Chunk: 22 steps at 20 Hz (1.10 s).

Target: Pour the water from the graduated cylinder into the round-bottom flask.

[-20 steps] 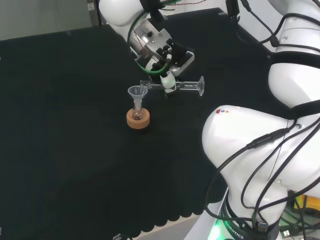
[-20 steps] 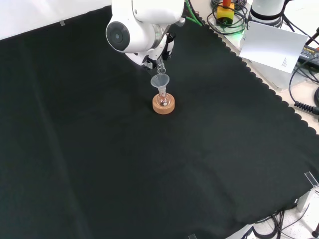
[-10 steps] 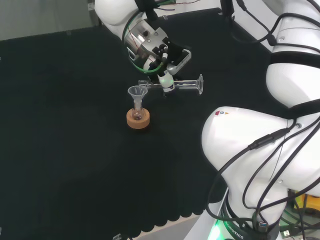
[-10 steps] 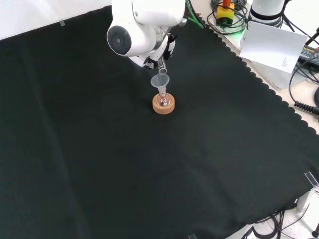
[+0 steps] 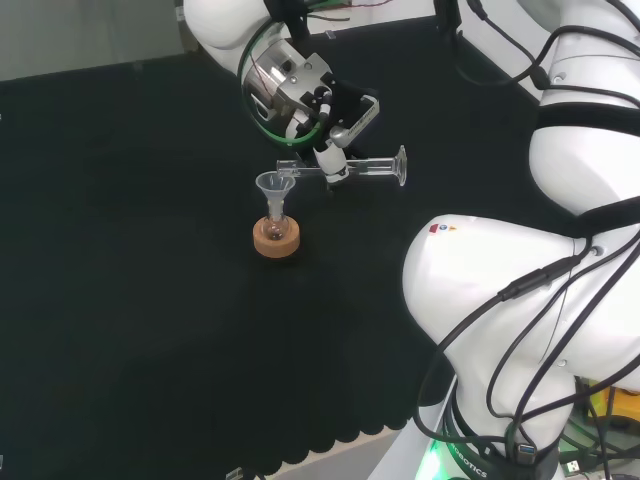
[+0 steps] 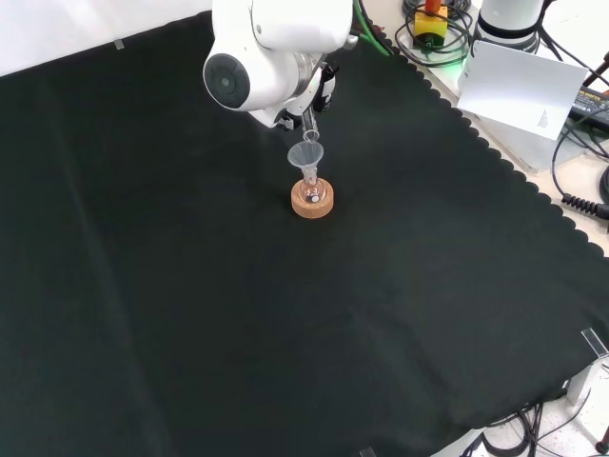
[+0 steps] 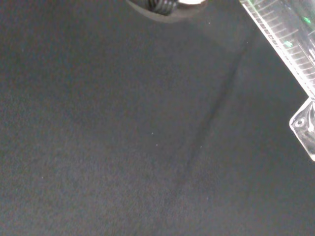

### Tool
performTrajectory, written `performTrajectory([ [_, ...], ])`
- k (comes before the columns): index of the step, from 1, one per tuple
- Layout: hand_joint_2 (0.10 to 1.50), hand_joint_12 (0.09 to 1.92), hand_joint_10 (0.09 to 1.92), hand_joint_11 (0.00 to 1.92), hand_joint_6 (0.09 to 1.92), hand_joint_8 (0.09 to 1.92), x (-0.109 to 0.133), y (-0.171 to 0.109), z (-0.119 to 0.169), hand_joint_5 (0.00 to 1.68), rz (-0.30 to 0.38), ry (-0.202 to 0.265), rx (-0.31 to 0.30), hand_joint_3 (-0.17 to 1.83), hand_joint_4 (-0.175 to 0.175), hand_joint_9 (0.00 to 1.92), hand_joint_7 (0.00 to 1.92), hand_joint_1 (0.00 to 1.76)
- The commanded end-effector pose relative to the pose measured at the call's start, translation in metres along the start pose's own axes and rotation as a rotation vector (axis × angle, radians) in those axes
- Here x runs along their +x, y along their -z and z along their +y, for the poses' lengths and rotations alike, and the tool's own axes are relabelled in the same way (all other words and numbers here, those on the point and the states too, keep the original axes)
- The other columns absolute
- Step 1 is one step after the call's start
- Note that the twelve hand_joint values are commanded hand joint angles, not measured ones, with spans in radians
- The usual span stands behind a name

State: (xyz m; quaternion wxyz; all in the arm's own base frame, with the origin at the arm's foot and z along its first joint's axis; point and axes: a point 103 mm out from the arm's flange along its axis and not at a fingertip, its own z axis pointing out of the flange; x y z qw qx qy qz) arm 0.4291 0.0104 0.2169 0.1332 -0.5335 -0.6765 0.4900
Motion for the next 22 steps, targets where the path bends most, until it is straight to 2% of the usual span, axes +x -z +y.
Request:
performTrajectory([
  [1, 1.04, 0.70, 0.60, 1.29, 0.85, 0.97, -0.0014, -0.0007, -0.0017, 1.06, 0.000, -0.003, 0.010, 0.00, -0.175, 1.30, 0.94, 1.40],
  [22, 1.04, 0.70, 0.59, 1.30, 0.84, 0.97, 0.0011, 0.0051, -0.0063, 1.07, -0.038, -0.029, 0.050, 0.00, -0.175, 1.31, 0.94, 1.40],
])
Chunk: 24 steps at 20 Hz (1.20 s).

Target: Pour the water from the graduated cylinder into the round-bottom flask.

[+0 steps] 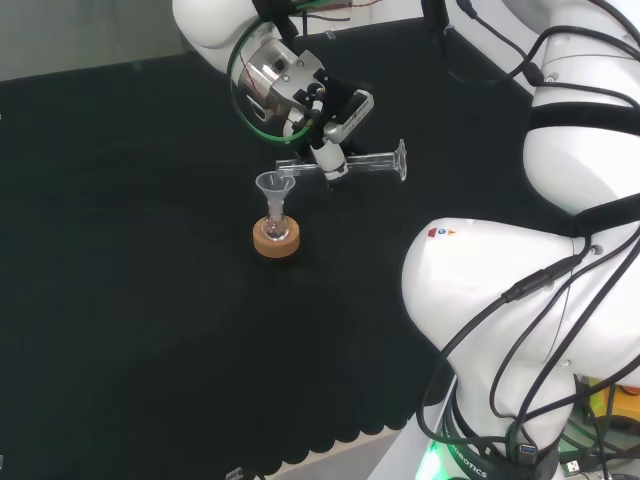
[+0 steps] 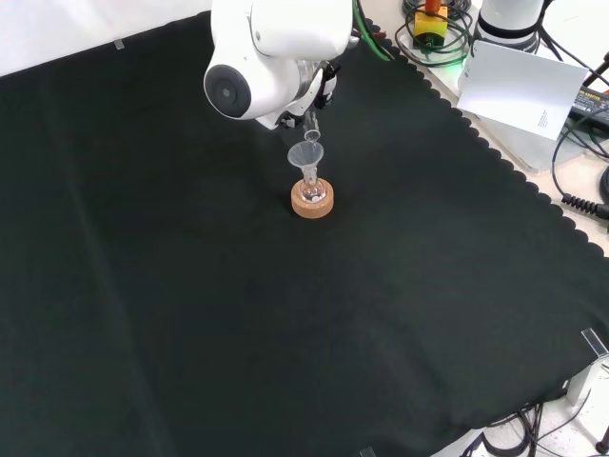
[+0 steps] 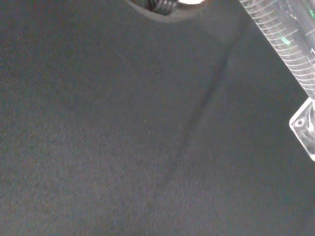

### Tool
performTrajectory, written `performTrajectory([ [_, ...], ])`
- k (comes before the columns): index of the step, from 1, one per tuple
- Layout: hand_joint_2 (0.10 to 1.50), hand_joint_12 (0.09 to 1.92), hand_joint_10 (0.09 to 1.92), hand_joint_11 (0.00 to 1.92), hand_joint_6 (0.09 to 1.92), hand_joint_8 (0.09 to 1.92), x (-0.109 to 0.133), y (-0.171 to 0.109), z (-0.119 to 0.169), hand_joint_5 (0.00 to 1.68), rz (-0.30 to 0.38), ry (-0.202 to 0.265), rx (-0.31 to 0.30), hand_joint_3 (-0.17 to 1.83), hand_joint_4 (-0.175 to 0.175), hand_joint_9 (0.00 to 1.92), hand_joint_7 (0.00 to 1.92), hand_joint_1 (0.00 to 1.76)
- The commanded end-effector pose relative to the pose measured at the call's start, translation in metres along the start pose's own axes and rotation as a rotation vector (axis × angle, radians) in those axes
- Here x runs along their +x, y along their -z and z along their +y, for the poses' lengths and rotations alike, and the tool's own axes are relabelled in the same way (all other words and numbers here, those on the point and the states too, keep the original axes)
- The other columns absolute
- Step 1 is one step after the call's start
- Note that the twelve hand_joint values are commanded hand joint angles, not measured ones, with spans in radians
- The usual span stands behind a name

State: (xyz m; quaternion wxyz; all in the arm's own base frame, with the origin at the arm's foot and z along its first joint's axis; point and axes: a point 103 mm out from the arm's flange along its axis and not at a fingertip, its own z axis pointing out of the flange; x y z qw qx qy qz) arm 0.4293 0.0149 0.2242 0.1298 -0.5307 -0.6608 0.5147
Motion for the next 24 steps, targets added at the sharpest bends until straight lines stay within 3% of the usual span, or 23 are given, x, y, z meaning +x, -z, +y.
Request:
performTrajectory([
  [1, 1.04, 0.70, 0.59, 1.30, 0.84, 0.97, 0.0000, -0.0010, -0.0002, 1.07, -0.008, -0.005, 0.004, 0.00, -0.175, 1.31, 0.94, 1.40],
  [24, 1.04, 0.69, 0.58, 1.29, 0.84, 0.96, 0.0065, -0.0004, -0.0023, 1.07, -0.013, -0.008, -0.011, 0.00, -0.175, 1.31, 0.95, 1.40],
])
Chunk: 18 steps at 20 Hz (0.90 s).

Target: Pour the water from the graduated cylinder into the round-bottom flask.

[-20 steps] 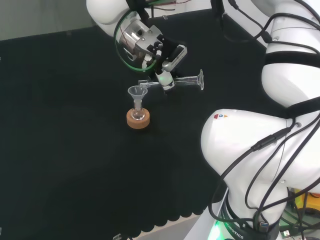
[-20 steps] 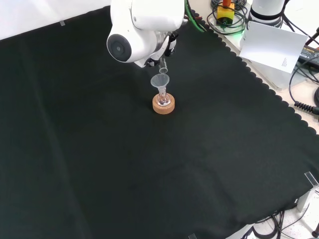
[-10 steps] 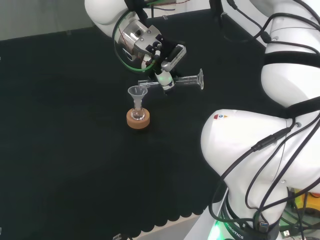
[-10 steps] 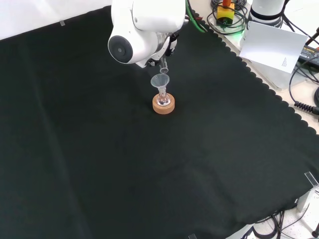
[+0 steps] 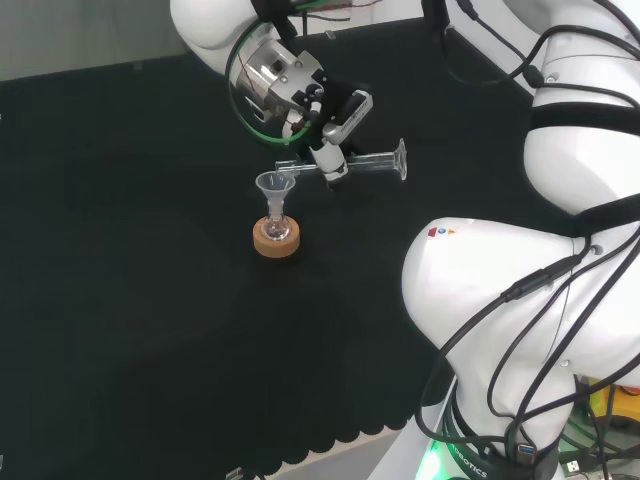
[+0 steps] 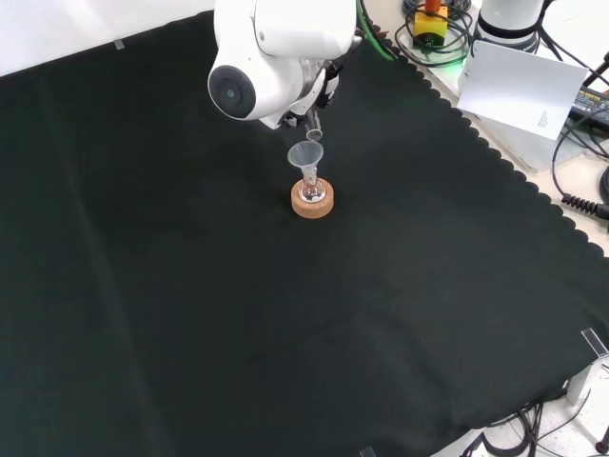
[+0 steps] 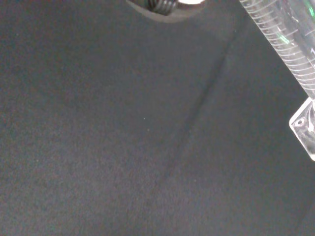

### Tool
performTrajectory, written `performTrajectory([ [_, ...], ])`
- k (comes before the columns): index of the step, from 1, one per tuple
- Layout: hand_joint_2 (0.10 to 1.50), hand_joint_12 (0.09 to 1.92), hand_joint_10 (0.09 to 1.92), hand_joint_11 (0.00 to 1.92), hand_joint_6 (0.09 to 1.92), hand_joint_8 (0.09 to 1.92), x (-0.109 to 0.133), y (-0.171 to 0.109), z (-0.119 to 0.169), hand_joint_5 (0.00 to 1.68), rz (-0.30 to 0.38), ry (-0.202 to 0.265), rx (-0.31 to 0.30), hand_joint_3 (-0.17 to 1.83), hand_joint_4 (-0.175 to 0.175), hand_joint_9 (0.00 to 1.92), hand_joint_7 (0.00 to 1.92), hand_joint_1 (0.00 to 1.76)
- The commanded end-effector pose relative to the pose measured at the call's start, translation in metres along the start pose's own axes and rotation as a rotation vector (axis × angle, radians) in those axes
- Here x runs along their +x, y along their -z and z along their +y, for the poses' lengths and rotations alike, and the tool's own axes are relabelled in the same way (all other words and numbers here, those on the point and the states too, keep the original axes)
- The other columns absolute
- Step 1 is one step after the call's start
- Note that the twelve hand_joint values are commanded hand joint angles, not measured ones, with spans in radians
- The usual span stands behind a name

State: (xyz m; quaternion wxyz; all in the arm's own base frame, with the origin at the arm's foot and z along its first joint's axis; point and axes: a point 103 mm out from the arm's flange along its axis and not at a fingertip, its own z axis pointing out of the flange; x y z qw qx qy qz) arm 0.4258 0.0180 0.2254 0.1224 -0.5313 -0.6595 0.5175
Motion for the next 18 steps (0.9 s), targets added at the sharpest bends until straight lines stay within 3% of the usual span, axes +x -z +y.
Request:
performTrajectory([
  [1, 1.04, 0.69, 0.58, 1.29, 0.84, 0.96, 0.004, 0.000, 0.001, 1.07, -0.002, 0.005, -0.010, 0.00, -0.175, 1.31, 0.95, 1.40],
  [13, 1.04, 0.69, 0.58, 1.29, 0.84, 0.96, 0.005, 0.005, 0.002, 1.07, 0.010, 0.032, -0.099, 0.00, -0.175, 1.31, 0.95, 1.40],
  [18, 1.04, 0.69, 0.58, 1.29, 0.84, 0.96, -0.007, 0.003, -0.003, 1.07, 0.067, 0.051, -0.206, 0.00, -0.175, 1.31, 0.95, 1.40],
])
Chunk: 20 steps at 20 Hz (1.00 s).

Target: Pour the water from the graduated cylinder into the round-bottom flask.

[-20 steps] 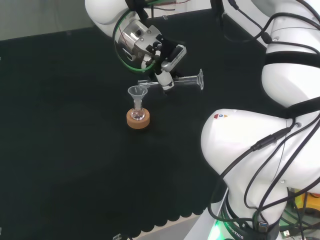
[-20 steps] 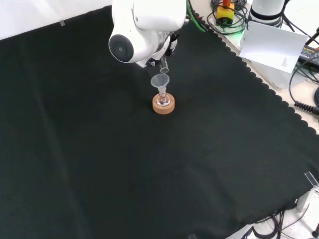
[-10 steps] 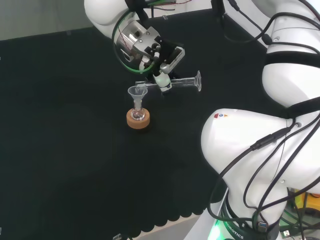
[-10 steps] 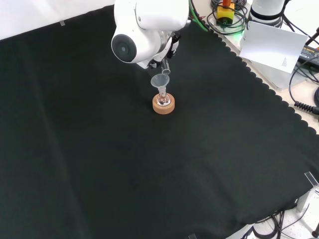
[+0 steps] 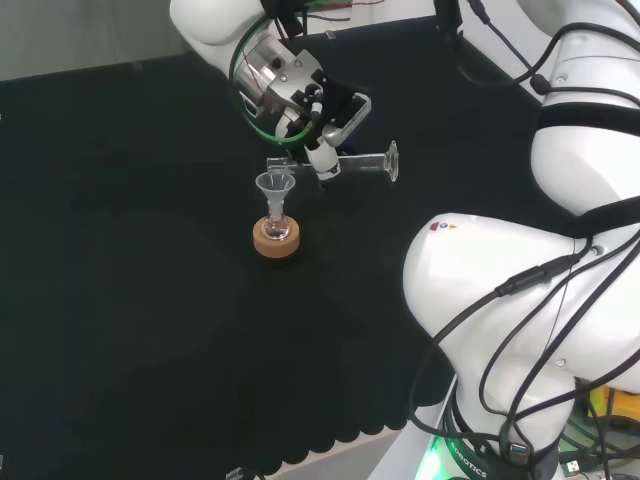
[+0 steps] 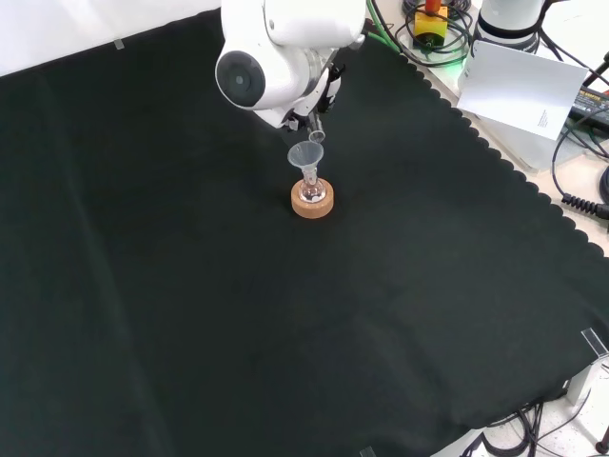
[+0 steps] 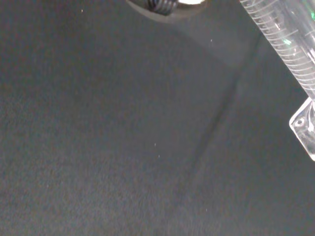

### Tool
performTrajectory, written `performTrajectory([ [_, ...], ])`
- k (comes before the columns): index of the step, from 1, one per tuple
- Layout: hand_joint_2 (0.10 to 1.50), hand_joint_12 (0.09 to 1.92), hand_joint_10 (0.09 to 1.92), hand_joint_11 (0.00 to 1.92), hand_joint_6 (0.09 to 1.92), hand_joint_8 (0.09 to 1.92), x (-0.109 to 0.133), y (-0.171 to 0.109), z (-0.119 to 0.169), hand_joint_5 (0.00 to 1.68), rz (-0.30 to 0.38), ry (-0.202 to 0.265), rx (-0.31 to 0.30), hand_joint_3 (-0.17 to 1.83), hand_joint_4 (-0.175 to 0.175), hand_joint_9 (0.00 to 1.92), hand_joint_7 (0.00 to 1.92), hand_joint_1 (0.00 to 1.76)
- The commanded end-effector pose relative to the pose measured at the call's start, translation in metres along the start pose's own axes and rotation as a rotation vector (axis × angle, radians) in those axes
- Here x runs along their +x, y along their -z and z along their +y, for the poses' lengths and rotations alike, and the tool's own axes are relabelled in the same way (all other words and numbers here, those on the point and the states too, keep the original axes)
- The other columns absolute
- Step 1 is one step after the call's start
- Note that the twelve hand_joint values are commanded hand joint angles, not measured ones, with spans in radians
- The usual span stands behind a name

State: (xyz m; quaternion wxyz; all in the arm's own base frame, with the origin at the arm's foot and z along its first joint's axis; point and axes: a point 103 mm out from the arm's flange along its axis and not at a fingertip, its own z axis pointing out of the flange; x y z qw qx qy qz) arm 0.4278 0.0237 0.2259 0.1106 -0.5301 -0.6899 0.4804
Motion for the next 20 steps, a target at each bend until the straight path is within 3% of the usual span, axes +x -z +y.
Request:
performTrajectory([
  [1, 1.04, 0.69, 0.58, 1.29, 0.84, 0.96, -0.013, -0.002, -0.006, 1.07, 0.078, 0.029, -0.141, 0.00, -0.175, 1.31, 0.95, 1.40],
  [10, 1.04, 0.69, 0.58, 1.29, 0.83, 0.96, -0.030, -0.009, -0.014, 1.07, 0.194, 0.079, -0.316, 0.00, -0.175, 1.31, 0.95, 1.40],
  [20, 1.04, 0.69, 0.58, 1.30, 0.84, 0.96, -0.043, -0.019, -0.008, 1.07, 0.328, 0.126, -0.398, 0.00, -0.175, 1.31, 0.95, 1.40],
])
